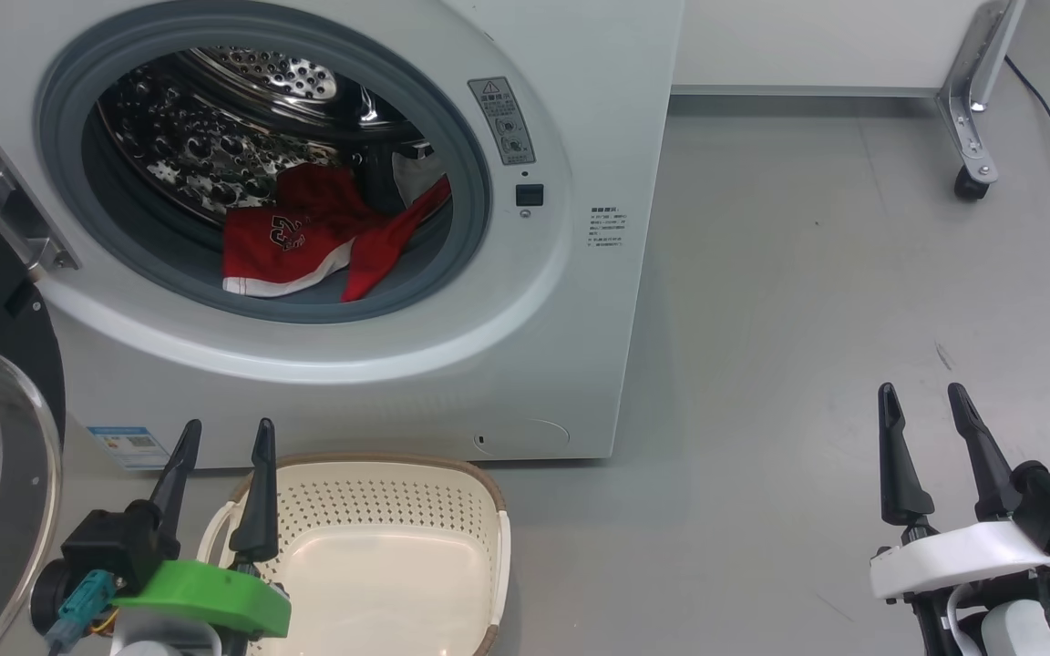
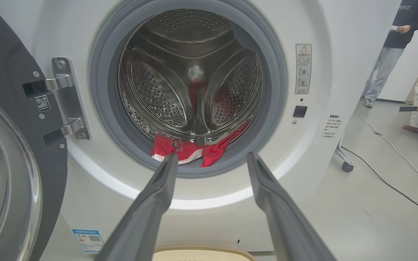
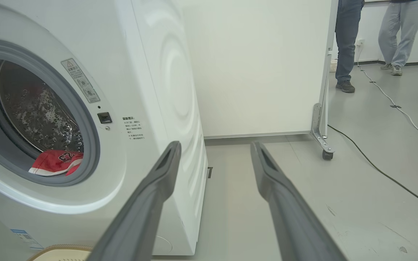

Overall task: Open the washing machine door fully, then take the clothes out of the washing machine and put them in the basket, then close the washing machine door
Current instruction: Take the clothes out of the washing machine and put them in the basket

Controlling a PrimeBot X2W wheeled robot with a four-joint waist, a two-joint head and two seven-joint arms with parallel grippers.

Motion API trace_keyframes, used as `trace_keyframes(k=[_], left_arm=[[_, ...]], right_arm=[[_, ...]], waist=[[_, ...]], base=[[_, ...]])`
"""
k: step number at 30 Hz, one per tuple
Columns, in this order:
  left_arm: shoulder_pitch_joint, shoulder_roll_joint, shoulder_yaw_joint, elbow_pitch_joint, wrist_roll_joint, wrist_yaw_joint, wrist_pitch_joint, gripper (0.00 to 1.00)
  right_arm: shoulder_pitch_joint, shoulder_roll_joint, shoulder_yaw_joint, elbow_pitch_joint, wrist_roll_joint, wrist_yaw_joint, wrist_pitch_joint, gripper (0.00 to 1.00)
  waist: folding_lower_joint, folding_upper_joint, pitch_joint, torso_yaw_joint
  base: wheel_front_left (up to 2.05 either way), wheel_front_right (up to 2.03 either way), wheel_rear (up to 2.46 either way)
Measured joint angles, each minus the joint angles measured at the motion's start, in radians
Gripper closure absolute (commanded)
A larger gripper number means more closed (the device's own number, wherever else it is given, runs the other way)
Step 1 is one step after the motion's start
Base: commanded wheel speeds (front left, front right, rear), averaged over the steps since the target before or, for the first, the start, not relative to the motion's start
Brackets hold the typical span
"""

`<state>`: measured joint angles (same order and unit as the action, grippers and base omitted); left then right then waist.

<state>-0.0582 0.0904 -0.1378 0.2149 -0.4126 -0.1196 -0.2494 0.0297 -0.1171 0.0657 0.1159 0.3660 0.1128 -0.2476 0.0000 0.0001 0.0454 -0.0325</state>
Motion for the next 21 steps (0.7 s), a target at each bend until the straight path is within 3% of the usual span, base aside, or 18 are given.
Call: trace_keyframes(k=[21], left_arm=[[0.000, 0.000, 0.000, -0.002, 0.010, 0.000, 0.000, 0.00]], right_arm=[[0.000, 0.003, -0.002, 0.000, -0.002, 0.000, 0.000, 0.00]], waist=[[0.0000, 0.0000, 0.002, -0.006]], base=[[0.05, -0.05, 0.00]])
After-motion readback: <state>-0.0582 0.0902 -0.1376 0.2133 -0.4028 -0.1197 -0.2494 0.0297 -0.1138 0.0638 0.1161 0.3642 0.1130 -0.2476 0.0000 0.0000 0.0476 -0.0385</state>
